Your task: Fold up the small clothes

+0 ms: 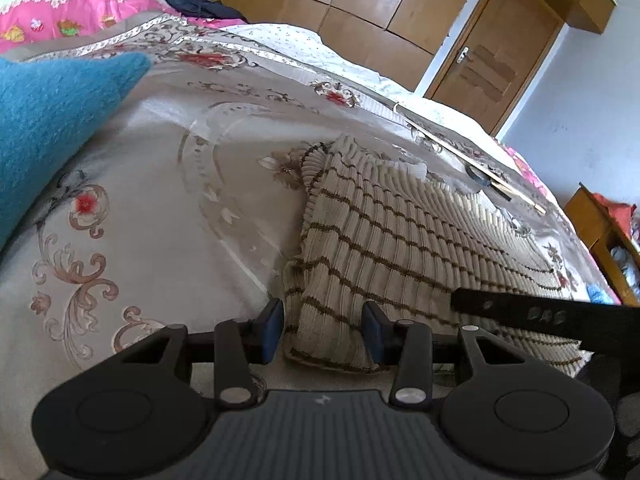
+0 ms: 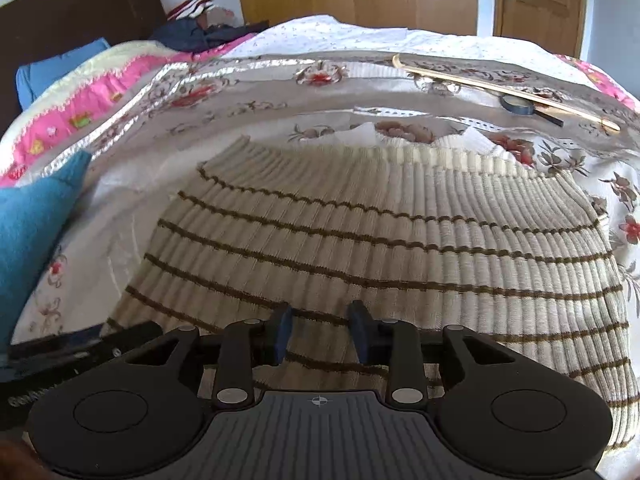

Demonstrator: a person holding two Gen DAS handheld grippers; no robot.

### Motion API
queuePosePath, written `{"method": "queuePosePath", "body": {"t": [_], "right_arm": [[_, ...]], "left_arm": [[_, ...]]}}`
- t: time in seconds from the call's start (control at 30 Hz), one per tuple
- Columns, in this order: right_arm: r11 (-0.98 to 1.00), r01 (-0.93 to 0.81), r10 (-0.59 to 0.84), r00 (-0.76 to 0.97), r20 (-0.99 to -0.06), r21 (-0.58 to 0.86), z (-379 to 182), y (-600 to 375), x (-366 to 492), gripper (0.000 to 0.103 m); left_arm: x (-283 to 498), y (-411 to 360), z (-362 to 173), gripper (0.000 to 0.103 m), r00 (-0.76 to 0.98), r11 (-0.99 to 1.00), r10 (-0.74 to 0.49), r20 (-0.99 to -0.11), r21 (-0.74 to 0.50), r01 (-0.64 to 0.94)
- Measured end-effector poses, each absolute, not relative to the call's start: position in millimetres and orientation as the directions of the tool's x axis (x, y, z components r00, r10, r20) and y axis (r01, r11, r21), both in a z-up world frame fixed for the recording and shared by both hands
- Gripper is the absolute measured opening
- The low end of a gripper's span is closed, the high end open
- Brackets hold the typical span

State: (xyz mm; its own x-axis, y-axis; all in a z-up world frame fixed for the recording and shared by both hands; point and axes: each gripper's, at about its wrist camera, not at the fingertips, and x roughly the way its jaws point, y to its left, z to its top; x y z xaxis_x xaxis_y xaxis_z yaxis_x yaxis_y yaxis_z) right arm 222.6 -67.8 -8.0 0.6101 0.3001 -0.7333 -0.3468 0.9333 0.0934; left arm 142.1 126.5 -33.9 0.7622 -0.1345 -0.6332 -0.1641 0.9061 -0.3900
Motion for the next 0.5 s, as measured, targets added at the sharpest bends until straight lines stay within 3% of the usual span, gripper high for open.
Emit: {"method": "queuePosePath", "body": {"t": [0.17,0.5], "right_arm": [[0.954,-0.245,0.295,0.674,-0.677,0.172,5,-112,204,0.032],[0.893,0.165,0.130,0.796,-0.591,0.419,-9,-278,158,0.038]], "left_arm": [[141,126,-33,0.053,0.769,0.908,-0.130,-0.626,-0.386,-0.162],[135,105,-24,0.053,0.817,0.956,-0.072,-0.572,-0.274,-0.107]]}}
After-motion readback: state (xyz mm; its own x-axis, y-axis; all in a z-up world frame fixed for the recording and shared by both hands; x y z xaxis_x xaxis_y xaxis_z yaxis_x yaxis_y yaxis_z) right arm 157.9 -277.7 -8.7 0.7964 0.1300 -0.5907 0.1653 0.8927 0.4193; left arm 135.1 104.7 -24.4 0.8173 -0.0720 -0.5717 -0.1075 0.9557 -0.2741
